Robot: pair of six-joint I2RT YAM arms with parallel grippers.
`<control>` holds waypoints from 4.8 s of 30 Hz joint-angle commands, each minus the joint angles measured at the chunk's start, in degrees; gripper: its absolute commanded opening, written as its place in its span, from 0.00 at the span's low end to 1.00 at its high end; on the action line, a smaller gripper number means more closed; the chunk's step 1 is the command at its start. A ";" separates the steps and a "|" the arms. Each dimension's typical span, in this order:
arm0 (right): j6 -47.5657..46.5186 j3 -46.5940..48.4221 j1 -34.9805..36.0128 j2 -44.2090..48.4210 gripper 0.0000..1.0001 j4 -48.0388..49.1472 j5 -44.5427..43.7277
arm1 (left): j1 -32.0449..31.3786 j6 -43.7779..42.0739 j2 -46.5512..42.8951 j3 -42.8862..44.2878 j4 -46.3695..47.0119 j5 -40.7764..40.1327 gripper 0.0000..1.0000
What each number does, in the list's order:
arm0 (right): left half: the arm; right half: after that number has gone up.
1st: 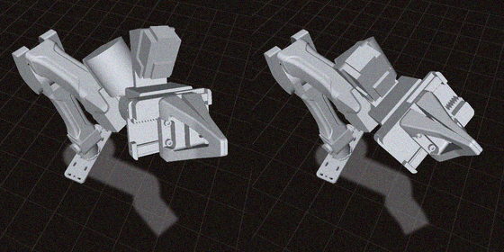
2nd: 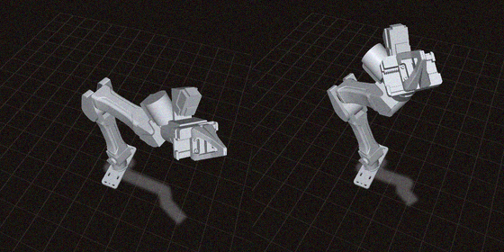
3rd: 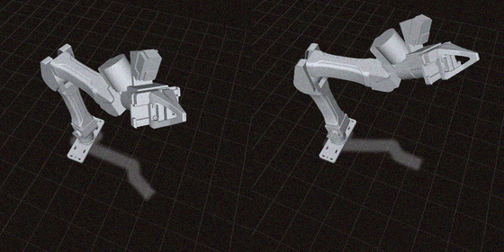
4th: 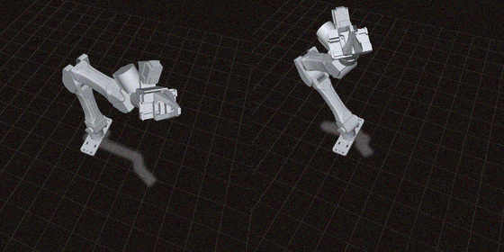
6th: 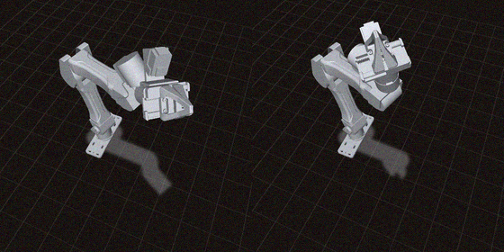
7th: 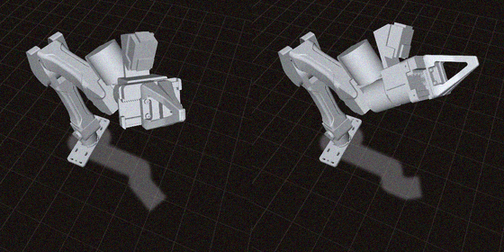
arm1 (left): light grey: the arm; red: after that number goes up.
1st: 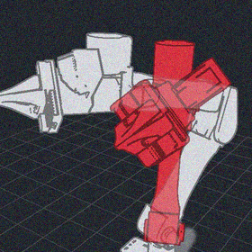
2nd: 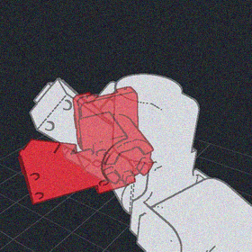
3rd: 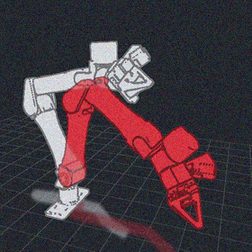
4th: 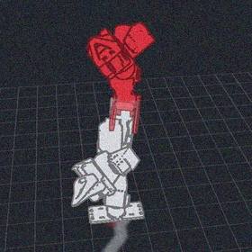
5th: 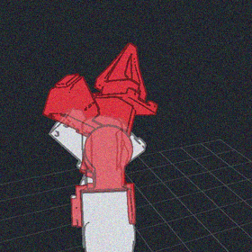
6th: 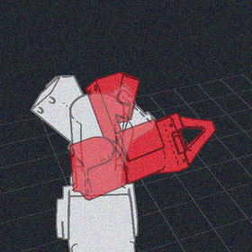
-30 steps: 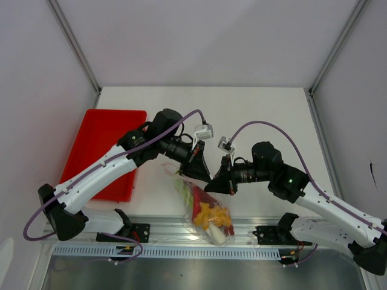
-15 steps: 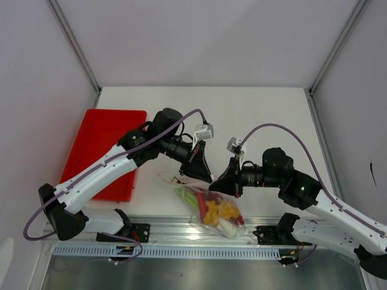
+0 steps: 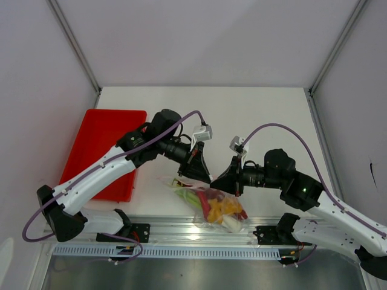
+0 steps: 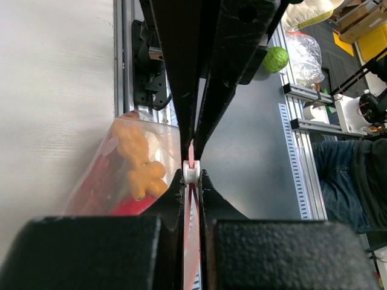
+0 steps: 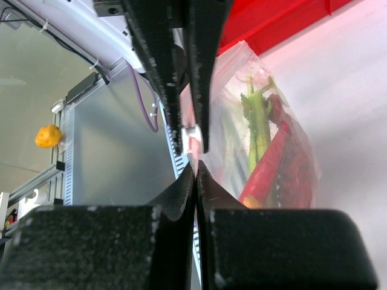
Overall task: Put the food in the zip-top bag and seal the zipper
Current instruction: Zip the zipper food storage bag at the center of the board.
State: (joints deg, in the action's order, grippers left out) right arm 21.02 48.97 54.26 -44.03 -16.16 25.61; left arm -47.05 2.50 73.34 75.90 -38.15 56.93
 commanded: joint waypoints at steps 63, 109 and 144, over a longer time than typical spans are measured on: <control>2.45 -0.98 0.67 -0.70 0.00 12.73 -5.57 | 0.20 1.71 -3.12 -2.86 -0.87 -4.98 0.01; 25.13 -2.65 -5.74 6.50 0.00 20.30 -12.25 | -1.73 2.86 -8.30 -6.29 3.00 -24.48 0.01; 6.42 8.76 -13.57 0.80 0.21 -6.32 0.94 | 11.45 -0.48 -19.55 -8.05 -3.94 -16.58 0.01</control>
State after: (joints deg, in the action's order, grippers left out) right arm 35.81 52.12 40.84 -40.07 -16.32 22.57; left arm -36.27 3.79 53.54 65.06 -41.74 37.47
